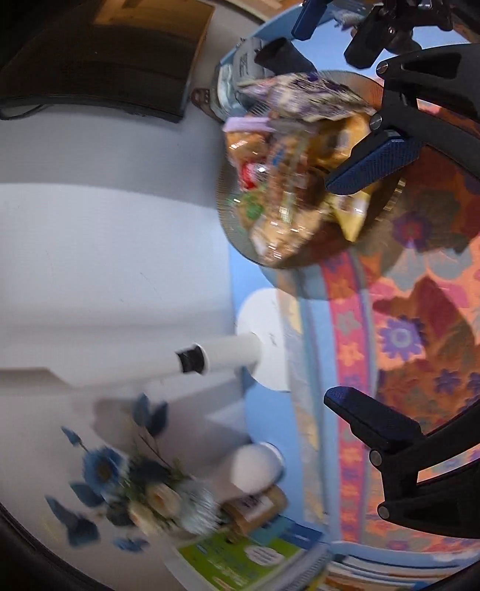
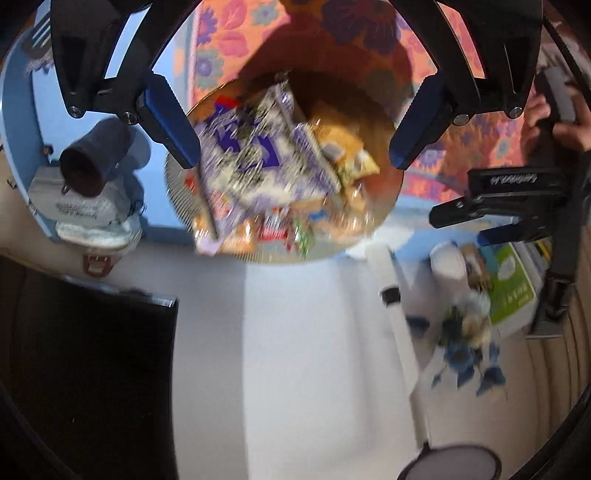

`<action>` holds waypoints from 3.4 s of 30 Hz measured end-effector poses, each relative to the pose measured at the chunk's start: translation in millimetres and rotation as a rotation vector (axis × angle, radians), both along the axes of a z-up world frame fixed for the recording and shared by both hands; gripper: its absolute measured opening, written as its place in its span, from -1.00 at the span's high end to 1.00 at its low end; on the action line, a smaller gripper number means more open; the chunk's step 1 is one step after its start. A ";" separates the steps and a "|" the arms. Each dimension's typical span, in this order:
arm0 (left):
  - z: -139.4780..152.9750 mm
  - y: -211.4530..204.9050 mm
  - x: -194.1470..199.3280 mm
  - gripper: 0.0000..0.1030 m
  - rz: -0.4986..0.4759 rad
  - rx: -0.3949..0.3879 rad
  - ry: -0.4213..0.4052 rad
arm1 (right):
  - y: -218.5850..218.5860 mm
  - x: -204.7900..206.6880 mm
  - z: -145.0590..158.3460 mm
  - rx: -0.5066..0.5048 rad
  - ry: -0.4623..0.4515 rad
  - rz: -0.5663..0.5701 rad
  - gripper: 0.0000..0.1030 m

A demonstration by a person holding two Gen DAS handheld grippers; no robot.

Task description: Organize snacks

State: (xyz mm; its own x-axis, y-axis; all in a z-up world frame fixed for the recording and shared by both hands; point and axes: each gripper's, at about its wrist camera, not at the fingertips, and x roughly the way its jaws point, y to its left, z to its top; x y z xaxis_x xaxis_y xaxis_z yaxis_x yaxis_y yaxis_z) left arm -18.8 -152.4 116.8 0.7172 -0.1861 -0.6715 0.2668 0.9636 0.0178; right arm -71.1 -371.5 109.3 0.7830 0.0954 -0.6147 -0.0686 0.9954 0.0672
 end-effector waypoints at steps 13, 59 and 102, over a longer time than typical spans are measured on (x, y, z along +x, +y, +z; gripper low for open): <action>-54.2 8.3 -9.6 -1.00 0.084 0.003 0.092 | 18.1 8.5 -43.5 -0.009 0.086 -0.002 -1.00; -45.7 19.3 -17.0 -1.00 0.124 0.002 0.036 | 28.3 11.6 -45.5 0.019 0.089 -0.012 -1.00; -44.9 19.5 -19.7 -1.00 0.124 -0.023 0.049 | 30.4 6.4 -46.4 0.060 0.078 -0.060 -1.00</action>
